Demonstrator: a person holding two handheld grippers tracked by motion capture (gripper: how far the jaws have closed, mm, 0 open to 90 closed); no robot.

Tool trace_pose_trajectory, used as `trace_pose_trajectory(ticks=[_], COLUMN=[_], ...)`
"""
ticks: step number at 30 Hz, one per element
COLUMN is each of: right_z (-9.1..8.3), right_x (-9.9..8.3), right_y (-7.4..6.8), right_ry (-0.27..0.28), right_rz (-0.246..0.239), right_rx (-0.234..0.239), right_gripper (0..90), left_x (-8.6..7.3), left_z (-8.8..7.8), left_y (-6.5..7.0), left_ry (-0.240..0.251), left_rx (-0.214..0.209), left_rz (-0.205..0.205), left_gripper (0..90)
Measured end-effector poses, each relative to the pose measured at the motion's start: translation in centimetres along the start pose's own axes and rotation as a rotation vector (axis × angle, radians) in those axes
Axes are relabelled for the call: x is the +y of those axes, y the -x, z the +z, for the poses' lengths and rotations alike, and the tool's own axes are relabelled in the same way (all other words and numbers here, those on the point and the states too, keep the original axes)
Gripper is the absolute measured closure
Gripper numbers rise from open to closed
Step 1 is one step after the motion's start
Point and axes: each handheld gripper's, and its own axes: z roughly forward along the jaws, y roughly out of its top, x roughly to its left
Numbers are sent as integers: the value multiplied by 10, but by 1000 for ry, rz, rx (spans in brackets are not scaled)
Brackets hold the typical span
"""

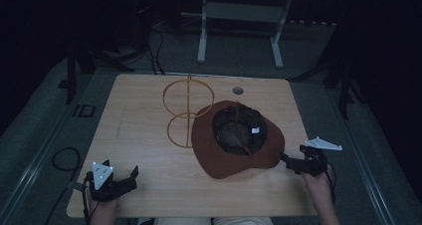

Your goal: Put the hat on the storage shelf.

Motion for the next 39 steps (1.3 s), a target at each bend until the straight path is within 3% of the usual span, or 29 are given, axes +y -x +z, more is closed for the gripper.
trace_pose_trajectory(ticks=[2,6,8,9,13,15,18,20,22,31,39], right_z=[3,10,15,16,23,31,41,49,59,105,136], right_x=[9,28,39,43,61,77,90,97,103,117,119], right_y=[-1,-8,-8,-8,-11,-13,-18,-22,-25,-30,-43], right_ry=[-11,-13,-1,7,30,22,19,6,-14,-106,-174], right_rz=[-3,-23,23,26,-3,-32,-90,-117,-137,-180,-277], right_rx=[23,26,78,81,77,97,102,95,93,62,-33], right_gripper=[115,123,130,132,149,254,276,325,319,383,480], left_x=[0,0,0,0,0,0,0,0,-1,-1,-1], left_z=[1,3,3,3,1,1,1,1,2,2,2], left_y=[2,7,8,9,12,14,15,15,14,15,15], left_ry=[-23,-46,-51,-53,-53,-53,-58,-58,-66,-75,-72], left_rx=[-56,-56,-63,-65,-92,-90,-104,-110,-114,-127,-139], left_rz=[-8,11,20,29,63,75,84,85,83,87,76], left_gripper=[19,19,19,19,19,19,19,19,19,19,19])
